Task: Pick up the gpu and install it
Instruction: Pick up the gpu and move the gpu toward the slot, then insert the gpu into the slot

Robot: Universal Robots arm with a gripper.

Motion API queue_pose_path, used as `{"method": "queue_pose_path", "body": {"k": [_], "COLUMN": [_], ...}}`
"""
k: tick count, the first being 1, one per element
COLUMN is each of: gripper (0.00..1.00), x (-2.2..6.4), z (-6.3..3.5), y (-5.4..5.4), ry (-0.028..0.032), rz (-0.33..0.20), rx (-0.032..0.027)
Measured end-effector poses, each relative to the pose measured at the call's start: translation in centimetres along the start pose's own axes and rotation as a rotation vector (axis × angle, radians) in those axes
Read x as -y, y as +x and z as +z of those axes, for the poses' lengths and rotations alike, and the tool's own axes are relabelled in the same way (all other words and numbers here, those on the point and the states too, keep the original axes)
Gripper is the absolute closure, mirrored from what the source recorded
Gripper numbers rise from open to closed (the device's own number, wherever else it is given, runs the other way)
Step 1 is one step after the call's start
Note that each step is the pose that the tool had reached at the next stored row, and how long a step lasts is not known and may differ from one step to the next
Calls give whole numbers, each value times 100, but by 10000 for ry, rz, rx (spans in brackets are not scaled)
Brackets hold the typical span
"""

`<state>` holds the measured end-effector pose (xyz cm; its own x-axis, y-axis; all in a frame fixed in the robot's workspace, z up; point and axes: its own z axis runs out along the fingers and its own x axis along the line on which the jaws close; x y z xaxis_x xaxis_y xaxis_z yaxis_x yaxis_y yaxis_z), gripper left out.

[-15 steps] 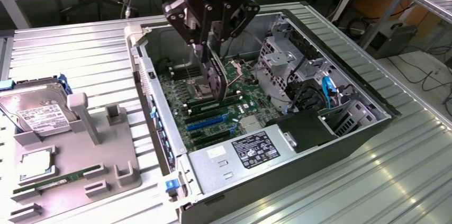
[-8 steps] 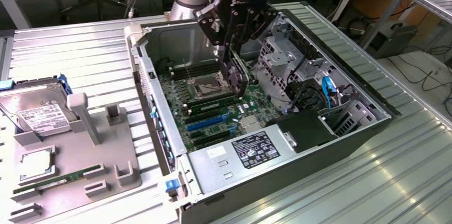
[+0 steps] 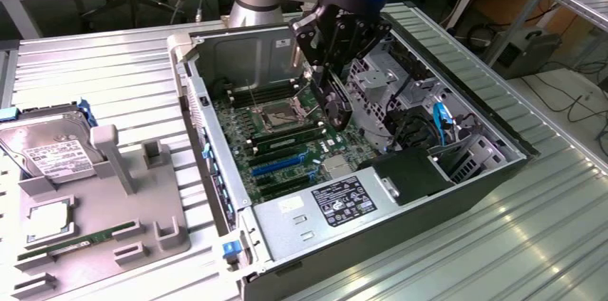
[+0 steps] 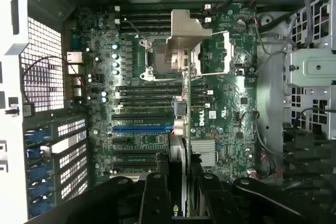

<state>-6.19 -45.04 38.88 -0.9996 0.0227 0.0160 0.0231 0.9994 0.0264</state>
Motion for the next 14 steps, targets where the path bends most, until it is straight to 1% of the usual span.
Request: {"method": "queue_pose_path", "body": {"k": [2,14], "gripper": [74,74], "x": [0,0], "z": [-1,-1], "y": [0,0], "ry": [4,3], "rz": [1,1], "rx": [-11,-11]}}
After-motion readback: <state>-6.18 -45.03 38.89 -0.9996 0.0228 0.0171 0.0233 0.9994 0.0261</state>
